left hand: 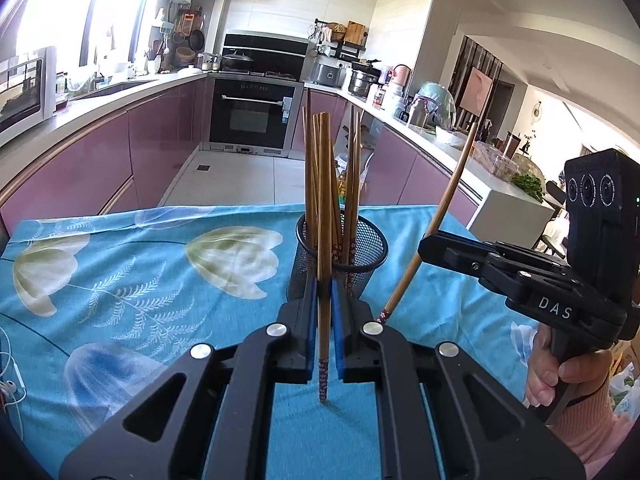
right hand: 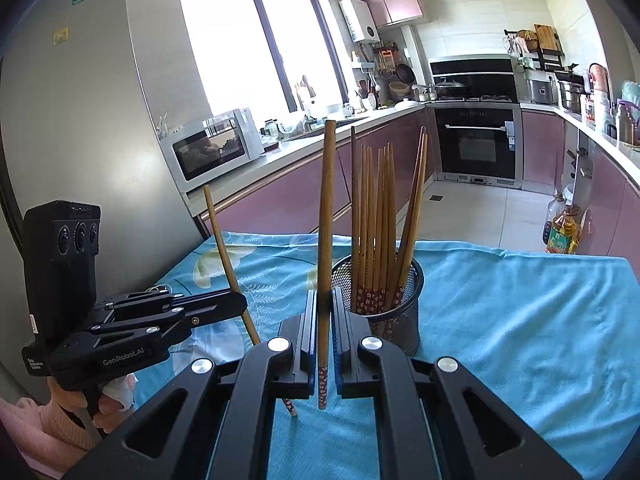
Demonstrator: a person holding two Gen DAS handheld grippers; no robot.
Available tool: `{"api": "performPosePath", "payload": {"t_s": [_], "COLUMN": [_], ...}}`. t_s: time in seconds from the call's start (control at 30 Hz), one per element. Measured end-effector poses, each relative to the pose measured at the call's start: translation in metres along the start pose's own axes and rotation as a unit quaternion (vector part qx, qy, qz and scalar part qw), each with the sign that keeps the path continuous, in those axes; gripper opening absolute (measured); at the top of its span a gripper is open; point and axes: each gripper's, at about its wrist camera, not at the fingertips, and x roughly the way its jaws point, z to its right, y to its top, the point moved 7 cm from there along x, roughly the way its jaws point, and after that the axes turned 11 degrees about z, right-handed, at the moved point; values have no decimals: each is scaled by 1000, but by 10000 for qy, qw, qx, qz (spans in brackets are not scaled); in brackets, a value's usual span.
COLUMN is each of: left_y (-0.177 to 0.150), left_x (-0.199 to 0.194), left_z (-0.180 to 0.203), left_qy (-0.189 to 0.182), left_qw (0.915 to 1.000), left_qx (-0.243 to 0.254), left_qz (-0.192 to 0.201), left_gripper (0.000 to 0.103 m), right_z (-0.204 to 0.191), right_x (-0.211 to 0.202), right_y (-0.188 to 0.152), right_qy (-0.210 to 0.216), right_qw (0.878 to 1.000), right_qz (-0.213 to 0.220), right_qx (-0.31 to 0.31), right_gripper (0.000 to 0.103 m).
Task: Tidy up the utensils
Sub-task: 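Carry the upright chopstick over the cup and lower it in with the right gripper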
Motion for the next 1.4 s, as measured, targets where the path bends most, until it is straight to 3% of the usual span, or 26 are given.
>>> {"api": "performPosePath", "payload": {"t_s": [1.4], "left_y": [68], "left_x": [-17], "left_z": [13], "left_qy": [-85], "left_qw": [9978], "left_qx": [181], "left_qz": [637], "left_gripper": [8], "right_z": [-3], "right_x": [-9], "right_y": [62], "right_qy": [-20], "right_qw": [9979], "right_qz": [587], "right_qx": [-288], "right_gripper": [6]}}
